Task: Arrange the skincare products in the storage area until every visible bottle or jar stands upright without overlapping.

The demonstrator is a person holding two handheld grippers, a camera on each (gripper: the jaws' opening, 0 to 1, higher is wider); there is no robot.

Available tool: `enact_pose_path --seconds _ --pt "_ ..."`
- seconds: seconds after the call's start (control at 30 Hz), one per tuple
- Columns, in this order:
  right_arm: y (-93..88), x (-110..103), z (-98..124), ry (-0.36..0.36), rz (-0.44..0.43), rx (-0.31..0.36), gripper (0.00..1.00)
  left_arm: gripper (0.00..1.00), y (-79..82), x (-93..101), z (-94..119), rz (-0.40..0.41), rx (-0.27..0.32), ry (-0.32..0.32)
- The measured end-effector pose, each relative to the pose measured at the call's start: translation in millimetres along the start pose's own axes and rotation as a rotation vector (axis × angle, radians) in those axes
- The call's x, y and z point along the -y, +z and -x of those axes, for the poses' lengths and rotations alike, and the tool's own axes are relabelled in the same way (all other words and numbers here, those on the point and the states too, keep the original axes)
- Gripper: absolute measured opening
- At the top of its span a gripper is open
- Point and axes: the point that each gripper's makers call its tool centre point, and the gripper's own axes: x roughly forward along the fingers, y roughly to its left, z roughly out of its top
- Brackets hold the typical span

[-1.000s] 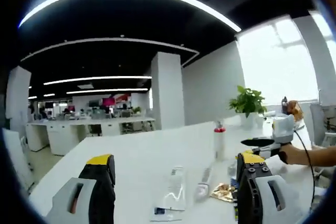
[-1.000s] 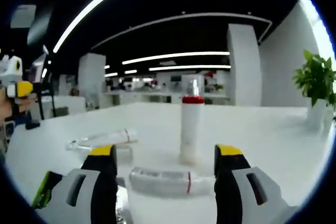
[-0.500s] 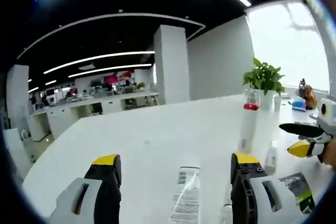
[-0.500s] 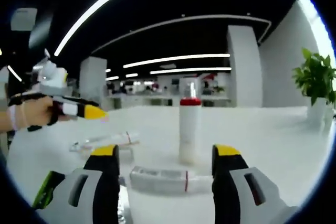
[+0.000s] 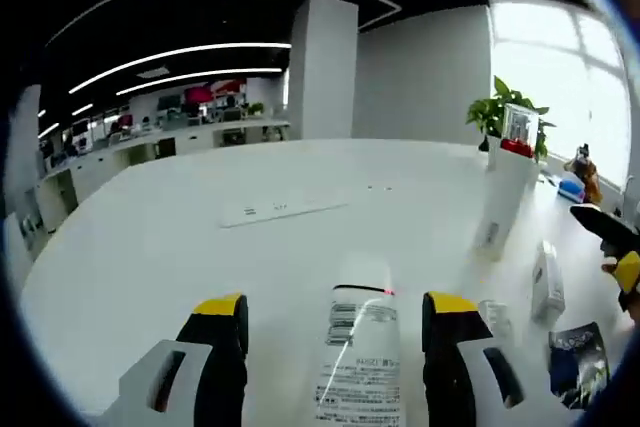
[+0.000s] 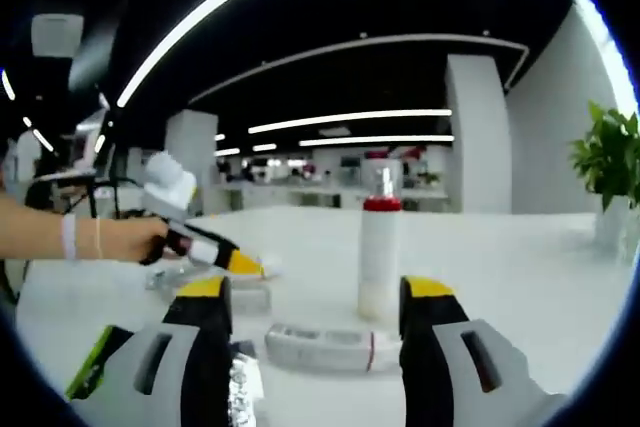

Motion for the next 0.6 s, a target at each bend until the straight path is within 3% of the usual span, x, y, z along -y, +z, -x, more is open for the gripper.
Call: enact_pose_path --seconds 0.03,0.07,0.1,0.17,0.23,0.3,0.43,0.53,0.6 --pt "-0.6 -1 1 0.000 0.010 -0.002 0.67 0.67 -4.4 -0.5 -1 -0.045 -0.005 -0.006" --pt "-0.8 -1 1 0.001 0.012 -0.002 0.67 0.66 -8.1 7.3 -4 -0.050 -0.003 -0.052" --pt "-1.1 -1 0 0.002 0.015 -0.003 0.67 0.66 -17.6 7.8 -3 -0.055 -0.052 -0.055" --pt "-0.4 0 -1 -0.002 0.020 0.002 0.67 0.59 -6.5 5.8 -5 -0.064 0.013 -0.055" --pt "-1.3 0 -2 0.007 0.024 0.007 0.66 0.47 -6.6 13.9 -7 -0.064 0.005 -0.091" --pt "-5.0 1 -3 0.004 0.022 -0.005 0.66 0.41 -6.9 5.5 -8 -0.068 -0.020 -0.015" --pt "-8.3 2 -3 0.004 0.014 -0.013 0.65 0.37 -6.1 10.1 -6 -0.083 -0.044 -0.001" --pt "-8.0 1 -4 0.028 -0.050 -0.005 0.64 0.36 0.0 20.6 2 0.010 -0.006 -0.046" --pt "-7.6 0 -4 0.031 -0.050 0.001 0.64 0.35 14.1 27.6 14 0.019 0.061 -0.068"
